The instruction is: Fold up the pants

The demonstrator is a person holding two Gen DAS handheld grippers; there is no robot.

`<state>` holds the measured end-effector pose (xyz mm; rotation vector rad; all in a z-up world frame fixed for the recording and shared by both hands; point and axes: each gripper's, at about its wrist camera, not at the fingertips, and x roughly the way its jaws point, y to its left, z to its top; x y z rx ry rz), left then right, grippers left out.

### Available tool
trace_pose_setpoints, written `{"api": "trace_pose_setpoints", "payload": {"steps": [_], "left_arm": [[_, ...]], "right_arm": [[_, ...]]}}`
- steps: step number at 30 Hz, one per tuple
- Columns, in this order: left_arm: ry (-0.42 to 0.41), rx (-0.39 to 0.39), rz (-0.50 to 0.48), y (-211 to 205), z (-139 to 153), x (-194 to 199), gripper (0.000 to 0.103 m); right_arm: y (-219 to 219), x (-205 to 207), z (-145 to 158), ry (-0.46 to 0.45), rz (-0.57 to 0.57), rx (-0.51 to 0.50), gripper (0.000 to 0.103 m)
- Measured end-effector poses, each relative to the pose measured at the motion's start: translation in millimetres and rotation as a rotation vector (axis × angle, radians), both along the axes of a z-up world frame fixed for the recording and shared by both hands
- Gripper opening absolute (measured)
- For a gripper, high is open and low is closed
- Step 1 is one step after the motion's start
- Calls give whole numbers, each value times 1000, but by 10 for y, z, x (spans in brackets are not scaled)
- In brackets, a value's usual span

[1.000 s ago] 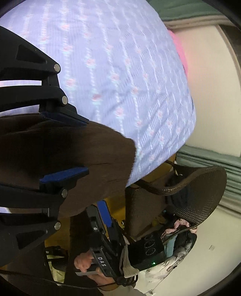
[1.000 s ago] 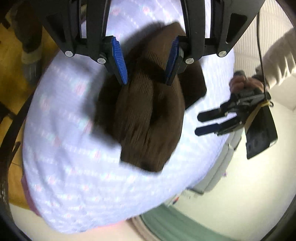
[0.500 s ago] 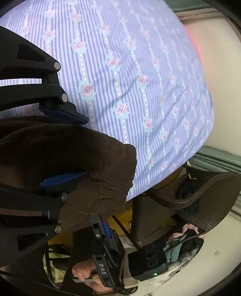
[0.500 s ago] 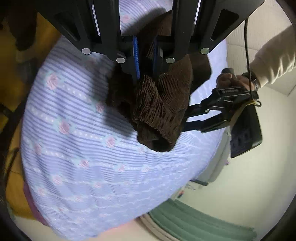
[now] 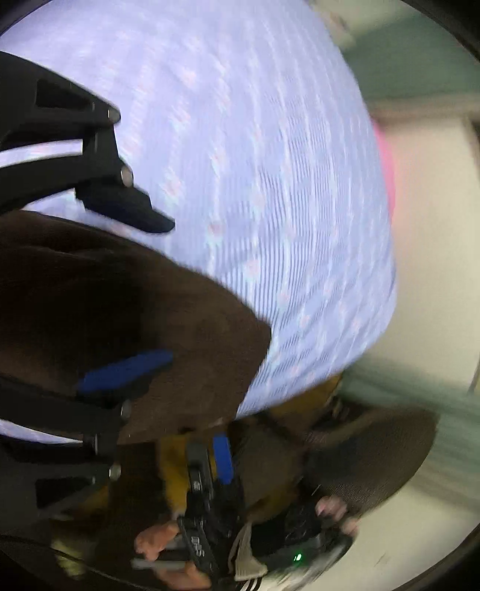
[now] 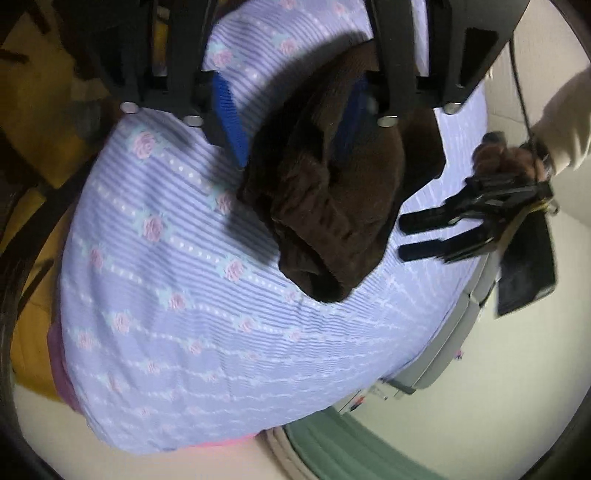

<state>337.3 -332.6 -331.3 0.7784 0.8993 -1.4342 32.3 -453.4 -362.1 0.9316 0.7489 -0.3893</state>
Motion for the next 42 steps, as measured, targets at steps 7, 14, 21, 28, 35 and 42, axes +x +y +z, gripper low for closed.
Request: {"api": "trace_pose_setpoints", "payload": {"steps": [7, 14, 21, 28, 35, 42], "left_arm": [[70, -57, 654, 1051, -152, 27, 68], [226, -64, 1075, 1679, -750, -226, 69], [284, -134, 1222, 1820, -997, -311, 84], [404, -199, 1270, 1813, -1233, -317, 86], [440, -271, 1312, 1659, -1325, -415, 58], [407, -314, 1316, 1724, -1071, -472, 30]], "right_arm": [[-140, 2, -94, 29, 42, 16, 84], [-144, 177, -375, 35, 145, 101, 84], [-86, 353, -568, 17, 216, 133, 84], [-197, 519, -891, -43, 209, 247, 91], [-232, 736, -1093, -101, 231, 376, 97], [-289, 835, -922, -97, 277, 385, 52]]}}
